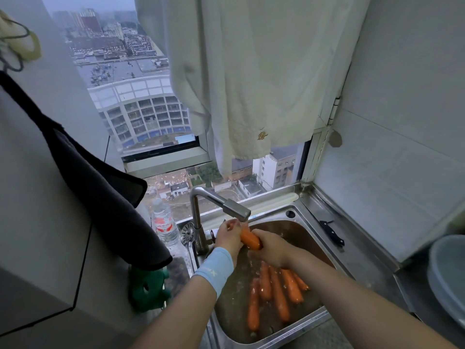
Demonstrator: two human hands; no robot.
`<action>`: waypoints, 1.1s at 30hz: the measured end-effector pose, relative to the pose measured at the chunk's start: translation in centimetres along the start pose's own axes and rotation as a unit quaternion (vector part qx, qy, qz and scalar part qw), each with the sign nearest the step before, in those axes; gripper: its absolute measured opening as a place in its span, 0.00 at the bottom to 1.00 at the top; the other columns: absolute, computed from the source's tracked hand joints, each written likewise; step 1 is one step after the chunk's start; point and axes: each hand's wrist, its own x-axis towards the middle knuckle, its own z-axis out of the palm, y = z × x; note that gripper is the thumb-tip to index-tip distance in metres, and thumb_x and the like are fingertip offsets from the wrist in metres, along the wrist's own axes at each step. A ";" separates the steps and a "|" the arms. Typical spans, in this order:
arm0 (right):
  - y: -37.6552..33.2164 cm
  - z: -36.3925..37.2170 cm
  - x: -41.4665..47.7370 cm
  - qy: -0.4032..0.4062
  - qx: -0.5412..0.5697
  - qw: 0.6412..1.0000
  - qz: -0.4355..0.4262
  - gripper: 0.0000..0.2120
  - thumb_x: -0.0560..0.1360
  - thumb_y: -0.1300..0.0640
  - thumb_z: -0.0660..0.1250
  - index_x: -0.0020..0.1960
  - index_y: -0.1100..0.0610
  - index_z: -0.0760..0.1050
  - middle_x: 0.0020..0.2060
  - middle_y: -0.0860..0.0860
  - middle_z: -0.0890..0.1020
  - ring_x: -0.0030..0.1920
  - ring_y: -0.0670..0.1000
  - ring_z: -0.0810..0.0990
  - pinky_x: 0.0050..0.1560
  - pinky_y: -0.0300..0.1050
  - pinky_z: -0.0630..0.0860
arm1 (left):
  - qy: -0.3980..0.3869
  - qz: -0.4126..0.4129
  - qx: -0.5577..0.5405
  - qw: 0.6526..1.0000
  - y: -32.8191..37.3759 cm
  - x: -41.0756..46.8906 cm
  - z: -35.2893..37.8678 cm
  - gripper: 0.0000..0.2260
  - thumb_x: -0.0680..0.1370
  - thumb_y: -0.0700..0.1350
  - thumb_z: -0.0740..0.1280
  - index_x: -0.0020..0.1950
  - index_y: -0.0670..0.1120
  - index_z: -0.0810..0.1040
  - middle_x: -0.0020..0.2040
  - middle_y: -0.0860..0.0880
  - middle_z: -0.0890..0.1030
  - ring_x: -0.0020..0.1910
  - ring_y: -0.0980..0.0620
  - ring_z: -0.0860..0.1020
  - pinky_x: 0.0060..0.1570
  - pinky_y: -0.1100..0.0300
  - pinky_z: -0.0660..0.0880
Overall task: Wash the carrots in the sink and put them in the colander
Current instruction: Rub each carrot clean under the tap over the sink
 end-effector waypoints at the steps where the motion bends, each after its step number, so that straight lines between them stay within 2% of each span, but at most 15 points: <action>1: -0.1 0.3 0.1 0.004 -0.007 1.000 -0.004 0.20 0.74 0.48 0.72 0.65 0.46 0.73 0.58 0.47 0.81 0.58 0.50 0.80 0.64 0.55 0.76 | 0.011 0.027 0.066 0.997 -0.4 -0.3 0.3 0.13 0.79 0.49 0.70 0.63 0.48 0.76 0.54 0.46 0.82 0.53 0.48 0.80 0.56 0.52 0.76; 3: -0.3 0.9 0.3 0.006 -0.031 0.999 -0.007 0.24 0.75 0.50 0.71 0.69 0.48 0.69 0.62 0.48 0.80 0.61 0.51 0.79 0.65 0.53 0.76 | 0.047 0.053 0.144 0.987 -0.7 -0.4 0.5 0.14 0.78 0.48 0.71 0.61 0.47 0.75 0.54 0.45 0.81 0.51 0.48 0.79 0.54 0.54 0.74; 5: -0.4 1.4 0.3 0.014 -0.031 0.999 -0.015 0.19 0.75 0.54 0.72 0.63 0.49 0.71 0.56 0.47 0.80 0.57 0.50 0.80 0.61 0.49 0.77 | 0.087 0.064 0.184 0.977 -0.2 -0.7 0.5 0.10 0.80 0.50 0.68 0.57 0.46 0.76 0.52 0.45 0.80 0.50 0.48 0.78 0.55 0.52 0.74; 7: -0.2 1.5 0.4 0.031 -0.035 0.999 -0.028 0.14 0.73 0.58 0.72 0.56 0.50 0.74 0.51 0.46 0.80 0.53 0.51 0.80 0.54 0.46 0.74 | 0.129 0.075 0.221 0.964 0.5 -0.8 0.4 0.12 0.83 0.53 0.62 0.52 0.45 0.76 0.52 0.44 0.80 0.49 0.46 0.78 0.58 0.52 0.74; 9: -0.1 1.3 0.3 0.033 -0.023 0.999 -0.031 0.14 0.71 0.53 0.74 0.55 0.49 0.76 0.49 0.46 0.81 0.50 0.49 0.80 0.54 0.47 0.75 | 0.154 0.078 0.207 0.963 1.0 -1.1 0.2 0.14 0.84 0.54 0.59 0.51 0.44 0.75 0.48 0.44 0.80 0.45 0.47 0.78 0.53 0.54 0.75; 11: 0.1 1.0 0.0 0.022 -0.026 0.999 -0.012 0.15 0.70 0.42 0.73 0.55 0.44 0.76 0.48 0.45 0.81 0.49 0.47 0.80 0.54 0.49 0.77 | 0.169 0.050 0.141 0.974 1.2 -1.1 -0.2 0.14 0.85 0.52 0.58 0.52 0.43 0.75 0.47 0.45 0.79 0.41 0.50 0.77 0.50 0.57 0.73; 13: 0.4 0.9 -0.1 0.004 -0.025 1.000 0.010 0.18 0.70 0.38 0.73 0.55 0.42 0.74 0.48 0.44 0.80 0.49 0.47 0.79 0.53 0.49 0.76 | 0.169 -0.012 0.003 0.986 1.6 -0.9 -0.6 0.16 0.84 0.50 0.58 0.54 0.39 0.78 0.52 0.40 0.81 0.46 0.44 0.80 0.56 0.50 0.78; 15: 0.7 0.7 -0.1 -0.007 -0.041 0.999 0.016 0.19 0.70 0.40 0.74 0.56 0.42 0.71 0.49 0.44 0.79 0.49 0.47 0.79 0.54 0.49 0.76 | 0.152 -0.041 -0.106 0.982 1.8 -0.7 -0.8 0.17 0.84 0.48 0.58 0.57 0.37 0.79 0.54 0.37 0.83 0.49 0.39 0.83 0.54 0.44 0.81; 18: 1.2 0.4 -0.1 -0.018 -0.062 0.998 0.018 0.21 0.72 0.50 0.75 0.57 0.44 0.67 0.49 0.46 0.78 0.51 0.49 0.80 0.54 0.48 0.78 | 0.103 -0.050 -0.151 0.982 1.9 -1.6 -0.9 0.11 0.84 0.48 0.61 0.53 0.41 0.77 0.50 0.39 0.83 0.50 0.41 0.84 0.59 0.44 0.79; 20: 1.5 0.3 0.0 -0.023 -0.080 0.996 0.014 0.21 0.73 0.56 0.74 0.57 0.44 0.65 0.50 0.48 0.76 0.51 0.51 0.79 0.57 0.51 0.79 | 0.090 -0.048 -0.187 0.977 1.9 -2.0 -1.0 0.06 0.83 0.47 0.64 0.51 0.45 0.75 0.51 0.41 0.82 0.52 0.42 0.82 0.61 0.45 0.78; 22: 1.4 0.1 -0.1 -0.022 -0.070 0.997 0.020 0.22 0.72 0.55 0.75 0.58 0.45 0.66 0.53 0.49 0.73 0.53 0.50 0.78 0.59 0.52 0.78 | 0.076 -0.031 -0.186 0.979 1.6 -1.9 -1.4 0.05 0.82 0.47 0.66 0.54 0.45 0.77 0.52 0.43 0.83 0.54 0.44 0.81 0.62 0.46 0.78; 25: 1.3 0.1 -0.1 -0.037 -0.005 0.998 0.044 0.24 0.71 0.48 0.77 0.62 0.46 0.70 0.56 0.48 0.74 0.55 0.49 0.77 0.57 0.48 0.76 | 0.045 -0.025 -0.148 0.988 0.6 -1.5 -1.6 0.11 0.82 0.45 0.65 0.64 0.45 0.76 0.62 0.43 0.80 0.62 0.43 0.78 0.64 0.46 0.76; 27: 0.8 0.3 -0.1 -0.047 0.044 0.996 0.053 0.22 0.74 0.46 0.74 0.64 0.49 0.72 0.56 0.49 0.78 0.55 0.49 0.78 0.56 0.47 0.75 | 0.037 -0.028 -0.085 0.995 -0.1 -1.1 -1.6 0.16 0.83 0.42 0.63 0.71 0.42 0.72 0.63 0.40 0.77 0.66 0.39 0.76 0.66 0.46 0.74; 30: 0.1 1.3 0.7 -0.009 0.176 0.980 0.096 0.20 0.80 0.45 0.68 0.67 0.56 0.77 0.56 0.54 0.83 0.55 0.54 0.82 0.60 0.52 0.79 | -0.002 -0.076 -0.011 0.997 -0.9 -1.4 -1.9 0.18 0.83 0.40 0.63 0.72 0.36 0.71 0.52 0.43 0.79 0.52 0.44 0.79 0.61 0.49 0.73; 33: -1.0 2.3 1.8 -0.006 0.355 0.916 0.185 0.25 0.80 0.45 0.68 0.69 0.60 0.74 0.60 0.58 0.82 0.58 0.59 0.82 0.63 0.58 0.79 | -0.016 -0.064 0.080 0.995 -0.9 -1.5 -2.7 0.17 0.82 0.39 0.64 0.71 0.40 0.74 0.56 0.45 0.79 0.53 0.47 0.77 0.58 0.49 0.74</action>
